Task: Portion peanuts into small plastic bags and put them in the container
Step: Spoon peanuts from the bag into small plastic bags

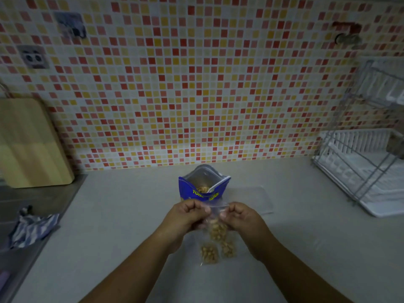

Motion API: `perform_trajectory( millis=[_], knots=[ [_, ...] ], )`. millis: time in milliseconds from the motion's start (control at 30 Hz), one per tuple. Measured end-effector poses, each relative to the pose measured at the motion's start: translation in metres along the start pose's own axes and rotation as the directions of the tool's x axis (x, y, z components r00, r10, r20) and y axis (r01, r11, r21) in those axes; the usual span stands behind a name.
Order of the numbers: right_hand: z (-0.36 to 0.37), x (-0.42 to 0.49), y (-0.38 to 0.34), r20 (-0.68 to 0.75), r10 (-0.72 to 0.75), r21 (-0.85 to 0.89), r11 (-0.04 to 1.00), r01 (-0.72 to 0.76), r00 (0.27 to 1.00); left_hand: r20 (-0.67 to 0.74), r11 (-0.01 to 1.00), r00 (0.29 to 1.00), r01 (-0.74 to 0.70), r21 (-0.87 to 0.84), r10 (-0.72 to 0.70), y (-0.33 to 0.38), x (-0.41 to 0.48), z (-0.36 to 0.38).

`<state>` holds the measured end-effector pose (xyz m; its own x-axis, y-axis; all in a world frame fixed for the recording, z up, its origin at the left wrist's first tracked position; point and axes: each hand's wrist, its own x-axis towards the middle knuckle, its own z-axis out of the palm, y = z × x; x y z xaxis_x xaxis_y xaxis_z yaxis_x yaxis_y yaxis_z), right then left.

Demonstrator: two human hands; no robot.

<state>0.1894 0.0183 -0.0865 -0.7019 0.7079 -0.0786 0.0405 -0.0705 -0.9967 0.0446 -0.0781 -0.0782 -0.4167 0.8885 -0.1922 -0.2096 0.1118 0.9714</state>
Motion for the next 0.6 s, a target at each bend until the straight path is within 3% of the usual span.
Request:
perform_trajectory(
  millis=[167,267,300,367,433,533,600],
  knots=[
    [-0.004,-0.005,0.039,-0.037,0.132,-0.171,0.976,-0.137,0.991,0.089,0.976,0.975,0.196,0.093,-0.204,-0.028,-0.001,-0.018],
    [-0.004,0.001,0.056,-0.121,0.179,-0.349,0.913,-0.211,0.976,-0.185,0.937,0.964,0.234,0.259,-0.190,-0.053,0.015,-0.040],
    [-0.004,0.005,0.060,-0.154,0.190,-0.391,0.889,-0.237,0.970,-0.284,0.892,0.947,0.252,0.375,-0.148,-0.062,0.022,-0.048],
    [-0.001,0.013,0.069,-0.222,0.201,-0.457,0.843,-0.284,0.954,-0.350,0.800,0.930,0.292,0.524,-0.110,-0.075,0.033,-0.057],
    [0.003,0.020,0.077,-0.272,0.191,-0.540,0.781,-0.314,0.943,-0.303,0.713,0.941,0.318,0.625,-0.155,-0.086,0.042,-0.059],
    [0.009,0.027,0.090,-0.332,0.144,-0.628,0.704,-0.333,0.932,-0.201,0.485,0.970,0.242,0.840,-0.137,-0.097,0.054,-0.056],
    [0.013,0.028,0.095,-0.383,0.052,-0.657,0.687,-0.311,0.922,-0.184,0.425,0.971,0.232,0.875,-0.153,-0.101,0.058,-0.054]
  ],
)
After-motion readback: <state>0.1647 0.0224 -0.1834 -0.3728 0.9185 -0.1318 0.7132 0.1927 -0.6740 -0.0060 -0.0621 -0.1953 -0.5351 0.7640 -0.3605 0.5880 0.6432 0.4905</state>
